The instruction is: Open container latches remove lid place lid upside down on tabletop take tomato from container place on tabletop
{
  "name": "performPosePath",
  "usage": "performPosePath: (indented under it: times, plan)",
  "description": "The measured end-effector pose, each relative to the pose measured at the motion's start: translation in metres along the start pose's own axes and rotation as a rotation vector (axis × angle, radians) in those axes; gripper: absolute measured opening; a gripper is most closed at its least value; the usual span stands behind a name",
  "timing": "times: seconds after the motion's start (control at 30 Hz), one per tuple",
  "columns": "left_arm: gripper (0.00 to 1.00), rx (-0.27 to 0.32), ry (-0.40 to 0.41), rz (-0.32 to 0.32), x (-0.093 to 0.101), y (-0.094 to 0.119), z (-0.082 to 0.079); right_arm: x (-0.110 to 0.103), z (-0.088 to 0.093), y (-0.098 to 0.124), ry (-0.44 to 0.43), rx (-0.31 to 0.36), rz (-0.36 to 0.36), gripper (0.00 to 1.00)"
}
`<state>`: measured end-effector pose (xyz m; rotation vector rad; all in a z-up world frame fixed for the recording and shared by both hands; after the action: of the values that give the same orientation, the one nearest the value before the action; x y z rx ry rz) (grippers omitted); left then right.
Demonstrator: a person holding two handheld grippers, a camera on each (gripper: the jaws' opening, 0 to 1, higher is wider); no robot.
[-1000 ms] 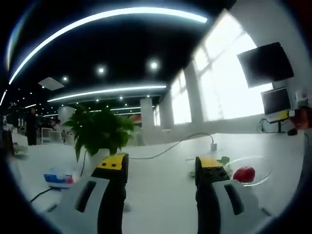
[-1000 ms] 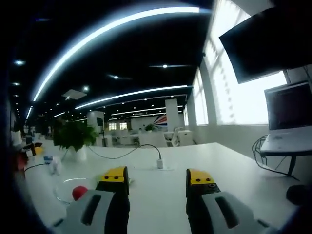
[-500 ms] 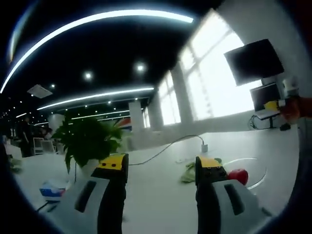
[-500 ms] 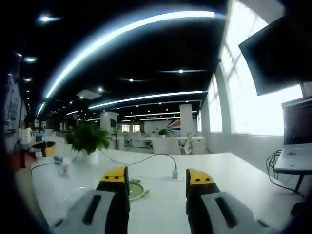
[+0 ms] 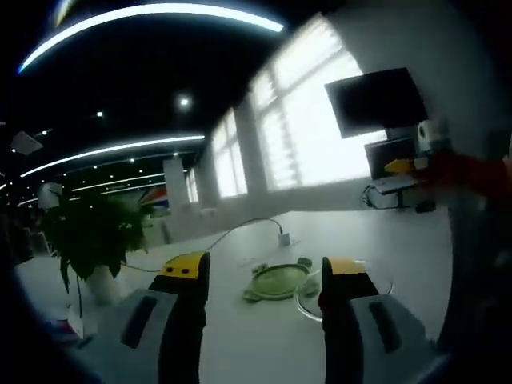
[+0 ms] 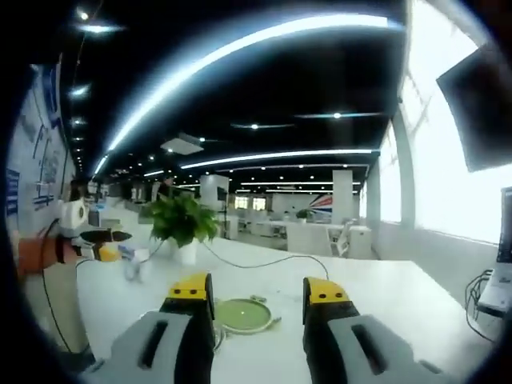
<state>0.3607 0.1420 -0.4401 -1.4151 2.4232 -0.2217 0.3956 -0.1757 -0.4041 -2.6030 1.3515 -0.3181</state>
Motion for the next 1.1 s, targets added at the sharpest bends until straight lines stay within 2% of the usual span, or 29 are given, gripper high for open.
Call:
performPosePath:
  times: [0.07, 0.17, 0.33, 0.4, 0.47, 0.53, 0.7, 0.73, 0.83, 0.9, 0.97, 1.03, 1.1]
  plan:
    - [0.50, -0.008, 0.013, 0.020, 0.006, -0.003, 0.001, -0.009, 0.004, -0.004, 0.010, -0.026, -0.039, 0.39]
    - [0.50, -0.015, 0.048, 0.052, 0.015, -0.004, 0.003, -0.014, 0.006, -0.008, 0.014, -0.029, -0.052, 0.39]
    - [0.50, -0.046, 0.053, 0.112, 0.024, -0.010, 0.010, -0.022, 0.011, -0.013, 0.000, -0.056, -0.098, 0.40]
    - [0.50, -0.052, 0.058, 0.163, 0.032, -0.013, 0.011, -0.026, 0.015, -0.016, -0.002, -0.076, -0.129, 0.40]
    - [0.51, -0.049, 0.106, 0.203, 0.038, -0.019, 0.008, -0.028, 0.019, -0.019, 0.002, -0.095, -0.157, 0.41]
    - [0.50, -0.057, 0.127, 0.244, 0.042, -0.025, 0.007, -0.035, 0.027, -0.021, -0.027, -0.136, -0.216, 0.40]
    - [0.50, -0.128, 0.063, 0.398, 0.060, -0.038, 0.015, -0.047, 0.043, -0.027, -0.011, -0.226, -0.327, 0.41]
    - [0.50, -0.145, 0.068, 0.445, 0.067, -0.039, 0.017, -0.051, 0.046, -0.029, -0.002, -0.240, -0.348, 0.41]
    - [0.51, -0.231, 0.018, 0.582, 0.086, -0.039, 0.030, -0.063, 0.053, -0.033, 0.018, -0.277, -0.420, 0.41]
    - [0.52, -0.270, -0.040, 0.618, 0.090, -0.043, 0.039, -0.072, 0.058, -0.035, 0.021, -0.299, -0.479, 0.41]
    - [0.51, -0.286, -0.033, 0.636, 0.095, -0.048, 0.045, -0.077, 0.062, -0.038, 0.014, -0.312, -0.492, 0.41]
    - [0.51, -0.303, -0.026, 0.655, 0.097, -0.053, 0.050, -0.084, 0.067, -0.039, 0.004, -0.336, -0.536, 0.41]
    - [0.51, -0.324, -0.036, 0.680, 0.099, -0.057, 0.055, -0.088, 0.075, -0.041, 0.034, -0.370, -0.572, 0.42]
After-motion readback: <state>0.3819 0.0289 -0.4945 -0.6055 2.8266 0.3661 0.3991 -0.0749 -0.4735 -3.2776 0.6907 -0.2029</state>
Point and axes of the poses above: the point that each gripper's makers call its tool centre point, and the gripper's own axes: y roughly backward along the fingers, x roughly to its right, z roughly out of its underside, the point moved 2 cm from there along y, roughly backward along the fingers, and after that the axes turned 14 degrees about x, right-handed, at the moved point
